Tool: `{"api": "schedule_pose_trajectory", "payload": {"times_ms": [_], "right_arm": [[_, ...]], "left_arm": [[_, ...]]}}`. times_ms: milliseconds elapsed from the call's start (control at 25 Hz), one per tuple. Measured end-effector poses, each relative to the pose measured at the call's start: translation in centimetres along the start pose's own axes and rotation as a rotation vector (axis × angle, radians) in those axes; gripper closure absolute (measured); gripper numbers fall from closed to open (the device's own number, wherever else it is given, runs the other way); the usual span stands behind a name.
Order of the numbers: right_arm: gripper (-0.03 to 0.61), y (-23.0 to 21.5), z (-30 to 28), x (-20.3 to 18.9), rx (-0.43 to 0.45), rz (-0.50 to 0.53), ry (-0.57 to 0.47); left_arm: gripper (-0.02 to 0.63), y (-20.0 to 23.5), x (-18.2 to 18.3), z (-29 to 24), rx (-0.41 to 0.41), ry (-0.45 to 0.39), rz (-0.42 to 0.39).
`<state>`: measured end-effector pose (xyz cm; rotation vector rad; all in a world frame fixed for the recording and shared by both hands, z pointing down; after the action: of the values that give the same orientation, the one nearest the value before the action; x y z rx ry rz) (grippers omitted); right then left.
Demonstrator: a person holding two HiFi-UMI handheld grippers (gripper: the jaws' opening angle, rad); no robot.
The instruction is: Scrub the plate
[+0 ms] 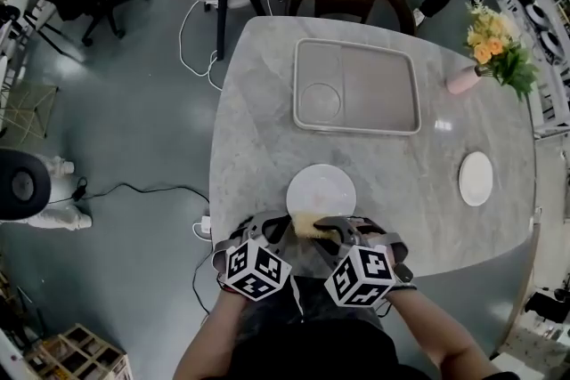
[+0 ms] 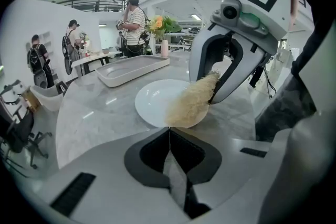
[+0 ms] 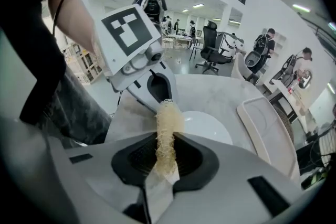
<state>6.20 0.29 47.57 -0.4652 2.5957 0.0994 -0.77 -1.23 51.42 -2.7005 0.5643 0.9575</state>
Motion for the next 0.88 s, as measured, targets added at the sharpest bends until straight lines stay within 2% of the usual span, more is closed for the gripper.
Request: {"api": "schedule_pose_trajectory", "payload": {"times_ms": [120, 240, 520, 880], "right_arm": [[0.499, -0.5, -0.7, 1.2, 0.005, -0.004, -0.02], [0.499, -1.1, -1.4, 2.6, -0.016, 0.034, -0.027], [0.499, -4.4, -2.6, 4.9, -0.114, 0.122, -0.037], [0.498, -8.9, -1.8, 3.4, -0.268, 0.167, 0.02]], "left_arm": [[0.6, 0.0, 0.0, 0.0, 0.003, 0.0, 0.002], [0.6, 0.0, -0.1, 0.0, 0.005, 0.001, 0.002], [0.6, -0.2, 0.0, 0.1, 0.004, 0.007, 0.0], [0.6, -0.7, 0.1, 0.2, -0.003, 0.005, -0.005]]}}
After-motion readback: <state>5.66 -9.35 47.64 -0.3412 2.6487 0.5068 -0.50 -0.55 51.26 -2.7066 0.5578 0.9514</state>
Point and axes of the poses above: the fingertips, and each gripper's own axes: z backward along the fingers, y to its left, x out of its top, the point moved 4 cm from there along z, backward along the fingers, and after that the axes turned 10 degrees about -z, right-handed, at the moved point
